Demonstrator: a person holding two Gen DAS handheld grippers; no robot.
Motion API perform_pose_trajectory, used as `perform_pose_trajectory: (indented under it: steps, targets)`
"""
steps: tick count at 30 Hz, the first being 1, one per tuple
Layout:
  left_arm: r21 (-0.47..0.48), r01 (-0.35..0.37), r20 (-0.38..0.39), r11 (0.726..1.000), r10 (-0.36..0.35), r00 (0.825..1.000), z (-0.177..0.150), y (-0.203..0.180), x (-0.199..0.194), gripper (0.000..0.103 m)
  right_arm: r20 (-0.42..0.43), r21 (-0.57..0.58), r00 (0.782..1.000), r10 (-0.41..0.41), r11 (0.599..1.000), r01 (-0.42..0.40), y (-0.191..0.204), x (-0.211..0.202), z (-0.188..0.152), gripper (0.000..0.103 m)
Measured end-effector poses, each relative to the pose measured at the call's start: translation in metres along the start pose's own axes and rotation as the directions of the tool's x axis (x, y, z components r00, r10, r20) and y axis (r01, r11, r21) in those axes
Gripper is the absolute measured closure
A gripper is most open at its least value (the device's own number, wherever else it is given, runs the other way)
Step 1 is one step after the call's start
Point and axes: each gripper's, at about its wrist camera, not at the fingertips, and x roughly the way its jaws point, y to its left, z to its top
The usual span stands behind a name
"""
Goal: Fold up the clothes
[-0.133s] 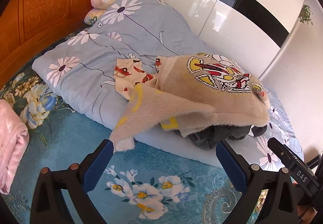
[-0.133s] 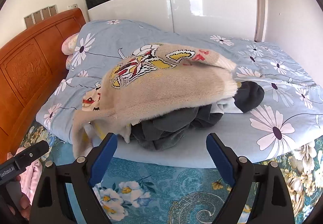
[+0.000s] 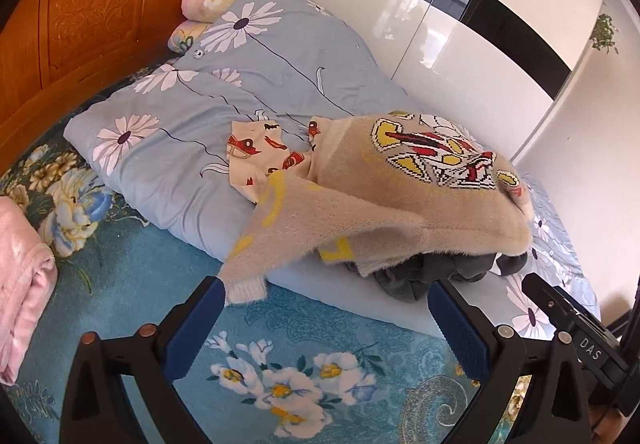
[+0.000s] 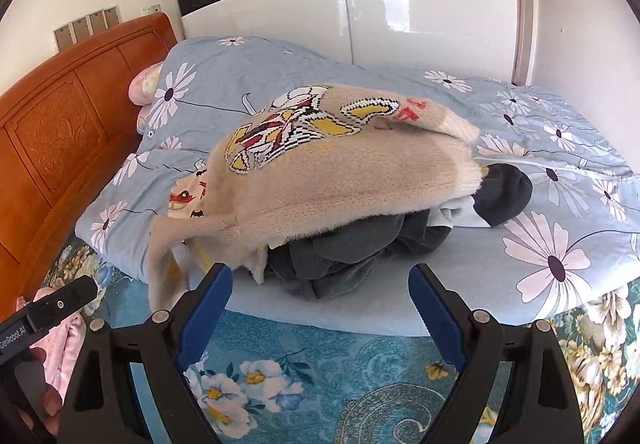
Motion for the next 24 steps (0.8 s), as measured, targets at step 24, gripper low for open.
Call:
perform_pose_trajectory:
  steps: [24]
  targets:
    - [0.084,-0.046,0.195,0.995,0.028,0.98,-0.016,-0.023,-0.009,0.0,0.055,-0.161,0.998,-0.016,0.987,0.025,0.023,0.004,-0.002,0.013]
